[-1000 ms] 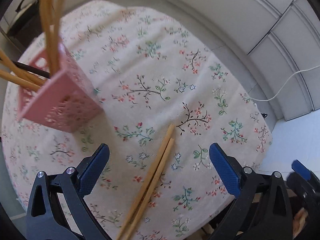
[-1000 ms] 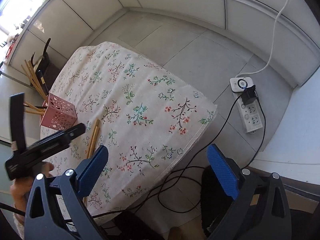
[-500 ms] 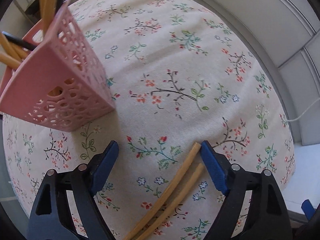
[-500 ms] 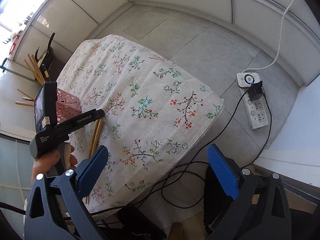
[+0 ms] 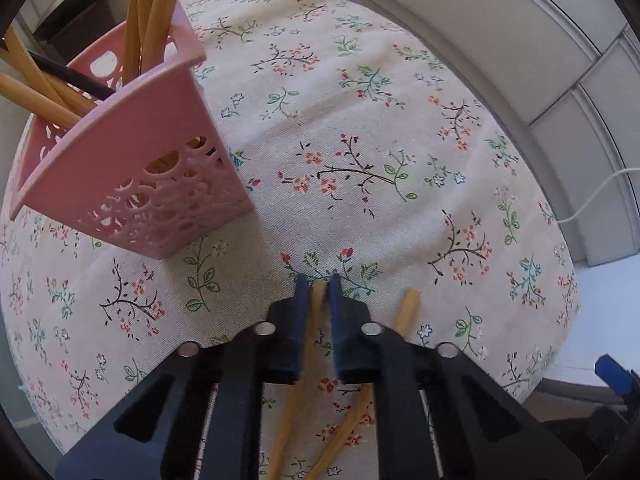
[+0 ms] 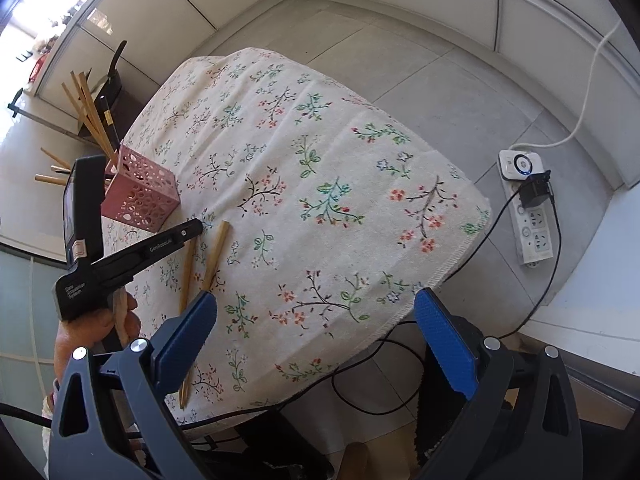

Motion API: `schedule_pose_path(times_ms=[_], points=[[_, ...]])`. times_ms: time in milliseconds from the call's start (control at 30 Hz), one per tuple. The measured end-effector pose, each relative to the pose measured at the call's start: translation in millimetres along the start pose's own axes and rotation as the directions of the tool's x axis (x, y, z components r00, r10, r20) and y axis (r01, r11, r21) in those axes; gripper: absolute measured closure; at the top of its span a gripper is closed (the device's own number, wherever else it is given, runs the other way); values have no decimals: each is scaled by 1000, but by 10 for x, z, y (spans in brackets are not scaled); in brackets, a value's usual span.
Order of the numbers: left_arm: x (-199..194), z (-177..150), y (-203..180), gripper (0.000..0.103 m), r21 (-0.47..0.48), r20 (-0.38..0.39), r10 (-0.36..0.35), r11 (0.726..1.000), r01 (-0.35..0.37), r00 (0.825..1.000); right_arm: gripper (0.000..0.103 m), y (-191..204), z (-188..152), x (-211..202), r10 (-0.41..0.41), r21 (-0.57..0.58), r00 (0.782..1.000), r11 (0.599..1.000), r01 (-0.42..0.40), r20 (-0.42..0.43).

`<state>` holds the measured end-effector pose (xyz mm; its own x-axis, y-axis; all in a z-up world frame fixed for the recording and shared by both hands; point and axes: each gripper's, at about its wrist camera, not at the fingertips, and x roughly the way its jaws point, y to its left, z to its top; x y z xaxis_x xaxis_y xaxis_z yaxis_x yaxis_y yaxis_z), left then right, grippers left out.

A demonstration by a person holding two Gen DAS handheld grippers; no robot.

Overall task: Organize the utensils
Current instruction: 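Move the left tool to the bamboo chopsticks and grasp one, then lift the bamboo chopstick with the left tool toward the pink holder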

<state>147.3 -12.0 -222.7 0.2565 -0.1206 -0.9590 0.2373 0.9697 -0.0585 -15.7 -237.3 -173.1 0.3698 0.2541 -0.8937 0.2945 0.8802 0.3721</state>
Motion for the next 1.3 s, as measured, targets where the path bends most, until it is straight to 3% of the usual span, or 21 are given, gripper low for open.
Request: schedule_pose_path(times_ms=[200, 300, 367, 500, 567, 633, 667, 700, 800, 867, 967, 1033, 1167, 1300], points=[[-496, -186, 69, 95, 59, 126, 19, 998, -27, 992, 7, 275, 164, 228, -27, 6, 999, 1000, 27, -19], [-850, -291, 176, 95, 42, 189, -1, 999, -7, 982, 7, 487, 219, 408, -23, 3, 998, 1000, 24, -52], [-1106, -402, 239, 95, 24, 250, 22, 999, -28, 968, 9, 681, 241, 619, -37, -30, 995, 999, 34, -97], [-1458, -498, 379, 95, -21, 340, 63, 998, -60, 938, 31, 897, 233, 1072, -91, -37, 976, 996, 85, -196], [-1607, -532, 491, 95, -41, 378, 87, 996, -77, 922, 33, 1064, 196, 1105, -137, -78, 981, 989, 127, -137], [-1699, -532, 563, 95, -59, 403, 92, 995, -75, 911, 73, 1252, 140, 1159, -171, -161, 976, 976, 150, -132], [-1716, -536, 597, 95, -66, 407, 91, 995, -70, 909, 80, 1335, 104, 1173, -184, -192, 976, 968, 159, -118], [-1733, -539, 644, 95, -72, 405, 83, 996, -59, 911, 88, 1373, 83, 1185, -178, -200, 977, 968, 152, -118], [-1669, -506, 687, 95, -78, 376, 54, 997, -26, 925, 94, 1347, 84, 1165, -144, -168, 983, 978, 124, -113], [-1548, -464, 714, 95, -80, 329, 13, 997, 14, 944, 95, 1263, 118, 1102, -112, -129, 988, 987, 97, -107], [-1232, -388, 754, 94, -115, 210, -56, 990, 81, 976, 95, 1164, 165, 988, -77, -105, 992, 992, 67, -96], [-969, -339, 743, 87, -128, 116, -85, 987, 100, 990, 95, 1103, 203, 842, -46, -99, 996, 994, 38, -77], [-518, -251, 680, 76, -158, 4, -55, 986, 55, 998, 95, 998, 226, 470, 14, -121, 1000, 992, -16, -18], [-255, -197, 626, 69, -185, -58, -62, 981, 50, 996, 95, 846, 256, 148, 94, -122, 995, 988, -89, 34]])
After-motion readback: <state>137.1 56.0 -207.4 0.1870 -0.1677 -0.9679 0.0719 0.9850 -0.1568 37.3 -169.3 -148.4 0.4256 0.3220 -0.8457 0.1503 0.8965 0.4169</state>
